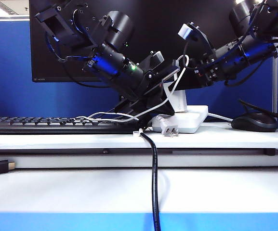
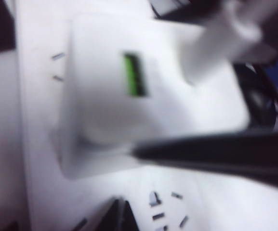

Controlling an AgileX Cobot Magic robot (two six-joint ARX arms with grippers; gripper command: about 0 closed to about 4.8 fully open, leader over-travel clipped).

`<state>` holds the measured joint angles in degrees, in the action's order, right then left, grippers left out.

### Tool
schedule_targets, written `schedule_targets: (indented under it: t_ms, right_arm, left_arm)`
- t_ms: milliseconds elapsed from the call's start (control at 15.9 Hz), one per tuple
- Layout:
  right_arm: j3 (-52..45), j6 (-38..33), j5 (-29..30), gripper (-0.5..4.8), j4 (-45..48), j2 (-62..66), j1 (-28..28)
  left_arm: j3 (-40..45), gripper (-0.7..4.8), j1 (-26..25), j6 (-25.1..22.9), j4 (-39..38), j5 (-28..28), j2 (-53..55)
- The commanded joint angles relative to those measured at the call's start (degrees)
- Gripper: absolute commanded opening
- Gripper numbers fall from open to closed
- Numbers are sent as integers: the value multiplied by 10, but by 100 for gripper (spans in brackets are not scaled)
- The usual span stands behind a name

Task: Unplug the white charger from the socket, then place it next to the socket.

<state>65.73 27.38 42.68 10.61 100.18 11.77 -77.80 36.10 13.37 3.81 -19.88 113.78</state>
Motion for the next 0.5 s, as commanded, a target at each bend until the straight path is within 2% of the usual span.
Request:
schedule_targets:
  t_ms: [63,188,251,377,440,502]
  right_arm:
    - [11,-6,9,-1,80,-14,0]
    - [11,-6,9,-2,81,-14,0]
    - [11,-6,9,-1,81,-14,-1]
    - [11,-6,9,-2,81,-14,0]
    - [11,-6,10,-2,81,-14,0]
    - [11,-6,10,-2,81,-14,0]
  left_arm:
    - [6,-5,9,-71,-24,-3,9]
    - [6,-5,9,-72,-21,-2,9]
    - [6,-5,9,-54,-23,1,10]
    - [6,-5,8,85,-31,53,11]
    - [6,-5,8,150,-36,62,11]
    - [6,-5,7,191,-37,61,11]
